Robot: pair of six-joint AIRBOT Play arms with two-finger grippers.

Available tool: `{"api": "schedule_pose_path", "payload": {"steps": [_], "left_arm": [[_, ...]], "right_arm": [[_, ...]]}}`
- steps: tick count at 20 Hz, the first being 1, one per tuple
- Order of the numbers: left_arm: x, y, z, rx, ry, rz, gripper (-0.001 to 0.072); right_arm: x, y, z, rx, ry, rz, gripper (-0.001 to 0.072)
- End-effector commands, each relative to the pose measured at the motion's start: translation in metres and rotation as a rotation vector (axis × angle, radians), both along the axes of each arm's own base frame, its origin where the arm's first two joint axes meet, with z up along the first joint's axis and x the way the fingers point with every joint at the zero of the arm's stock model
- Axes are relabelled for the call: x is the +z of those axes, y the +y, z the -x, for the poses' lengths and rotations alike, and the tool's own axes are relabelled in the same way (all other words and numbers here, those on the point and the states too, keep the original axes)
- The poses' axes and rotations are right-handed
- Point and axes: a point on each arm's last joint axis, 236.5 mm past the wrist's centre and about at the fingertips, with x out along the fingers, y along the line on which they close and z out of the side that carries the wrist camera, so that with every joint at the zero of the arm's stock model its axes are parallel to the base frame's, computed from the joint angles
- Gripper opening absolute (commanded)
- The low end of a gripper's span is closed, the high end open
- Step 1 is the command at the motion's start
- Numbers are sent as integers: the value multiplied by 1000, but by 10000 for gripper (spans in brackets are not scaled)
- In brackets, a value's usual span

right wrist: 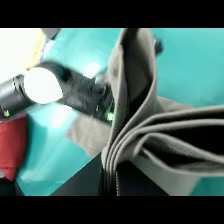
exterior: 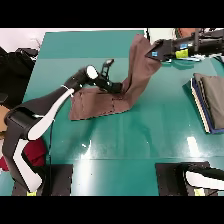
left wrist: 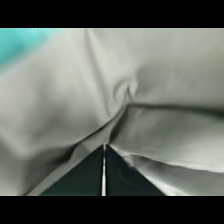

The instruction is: Fold the shirts.

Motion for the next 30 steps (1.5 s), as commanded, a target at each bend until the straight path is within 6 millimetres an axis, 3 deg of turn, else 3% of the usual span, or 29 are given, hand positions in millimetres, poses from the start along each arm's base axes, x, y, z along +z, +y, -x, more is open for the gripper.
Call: {"api": "schedule_pose_path", "payload": {"steps": [1, 4, 7, 9, 10, 12, 14, 16, 18, 21, 22, 23, 24, 27, 30], "left_arm": [[64, 67, -35, 84, -97, -62, 21], [155, 165, -55, 210, -265, -146, 21], [248, 246, -41, 350, -437, -194, 22], [290, 275, -24, 411, -515, -196, 22], [304, 283, -16, 429, -541, -193, 22], [317, 287, -5, 422, -566, -205, 22], [313, 283, 1, 404, -546, -210, 22], [304, 273, 2, 379, -524, -209, 22], [294, 256, 2, 338, -515, -207, 22], [276, 229, 4, 274, -489, -205, 22], [270, 222, 4, 253, -478, -206, 22], [264, 216, 4, 240, -467, -208, 22], [259, 211, 3, 227, -456, -209, 22], [247, 194, 2, 192, -439, -208, 22], [240, 182, 3, 168, -425, -201, 22]], "right_arm": [[12, 45, 6, 38, -51, -45, 20], [-1, 120, 11, 101, -52, -108, 21], [-38, 220, 23, 191, -82, -174, 45], [-59, 286, 33, 265, -127, -194, 350], [-67, 306, 39, 304, -132, -188, 391], [-73, 318, 48, 376, -133, -170, 378], [-68, 297, 40, 394, -124, -151, 301], [-80, 250, 15, 345, -115, -59, 302], [-107, 186, -13, 244, -49, 41, 301], [-169, 75, -35, 43, 143, 155, 302], [-191, 42, -36, -20, 217, 155, 365], [-211, 17, -36, -69, 286, 154, 522], [-232, -3, -32, -115, 372, 136, 603], [-272, -15, -22, -166, 557, 37, 597], [-295, 11, -16, -119, 624, 20, 596]]}}
